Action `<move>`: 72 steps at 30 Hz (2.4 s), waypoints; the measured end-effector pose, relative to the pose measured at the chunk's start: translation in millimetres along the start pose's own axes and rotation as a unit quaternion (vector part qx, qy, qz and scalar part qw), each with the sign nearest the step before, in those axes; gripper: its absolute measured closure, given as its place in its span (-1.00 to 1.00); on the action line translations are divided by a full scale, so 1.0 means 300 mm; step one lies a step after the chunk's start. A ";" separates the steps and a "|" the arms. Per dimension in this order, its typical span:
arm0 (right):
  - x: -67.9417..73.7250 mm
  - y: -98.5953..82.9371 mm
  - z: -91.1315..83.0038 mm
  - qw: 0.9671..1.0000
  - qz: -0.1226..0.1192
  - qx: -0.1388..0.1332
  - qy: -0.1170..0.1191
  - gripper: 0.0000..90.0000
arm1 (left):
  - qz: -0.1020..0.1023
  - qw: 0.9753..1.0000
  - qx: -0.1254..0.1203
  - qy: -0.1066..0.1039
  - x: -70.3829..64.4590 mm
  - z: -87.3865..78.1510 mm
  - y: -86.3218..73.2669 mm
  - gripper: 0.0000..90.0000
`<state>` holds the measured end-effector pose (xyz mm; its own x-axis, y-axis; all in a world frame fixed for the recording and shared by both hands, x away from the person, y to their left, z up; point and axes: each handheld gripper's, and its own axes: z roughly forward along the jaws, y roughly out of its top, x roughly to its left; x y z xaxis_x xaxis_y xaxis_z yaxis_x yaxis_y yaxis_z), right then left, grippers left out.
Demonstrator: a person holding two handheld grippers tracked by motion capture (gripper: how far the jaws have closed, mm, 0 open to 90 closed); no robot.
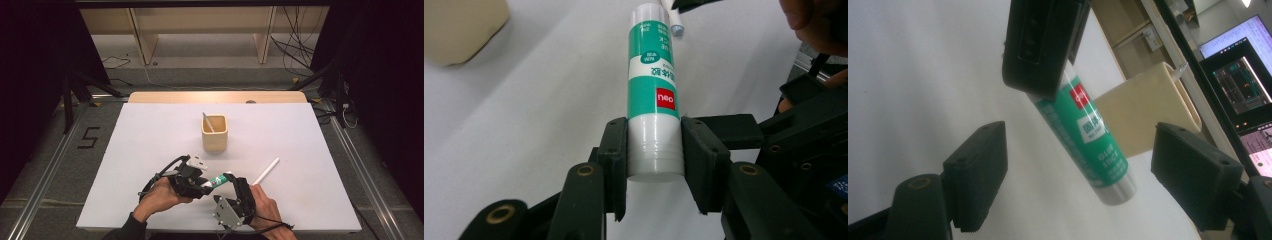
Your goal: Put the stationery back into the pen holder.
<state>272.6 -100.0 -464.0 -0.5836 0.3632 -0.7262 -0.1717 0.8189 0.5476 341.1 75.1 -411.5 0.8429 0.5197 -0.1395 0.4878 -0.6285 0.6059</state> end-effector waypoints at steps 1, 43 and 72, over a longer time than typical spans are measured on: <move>0.004 0.002 0.002 1.000 -0.002 0.001 -0.003 -0.48 | 0.002 1.000 0.001 0.000 -0.003 0.000 0.001 0.43; 0.097 0.003 0.017 0.984 -0.174 0.017 -0.039 0.35 | 0.038 0.997 0.059 -0.009 -0.043 0.023 0.006 0.43; 0.095 -0.016 0.020 0.980 -0.192 0.023 -0.044 0.46 | 0.032 0.998 0.054 -0.001 -0.026 0.021 -0.001 0.12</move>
<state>261.5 -91.0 -489.9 -0.4129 0.0602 -0.9088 -0.3280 0.9211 0.2100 335.9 67.6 -415.6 0.8739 0.4747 -0.1047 0.4536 -0.7191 0.5264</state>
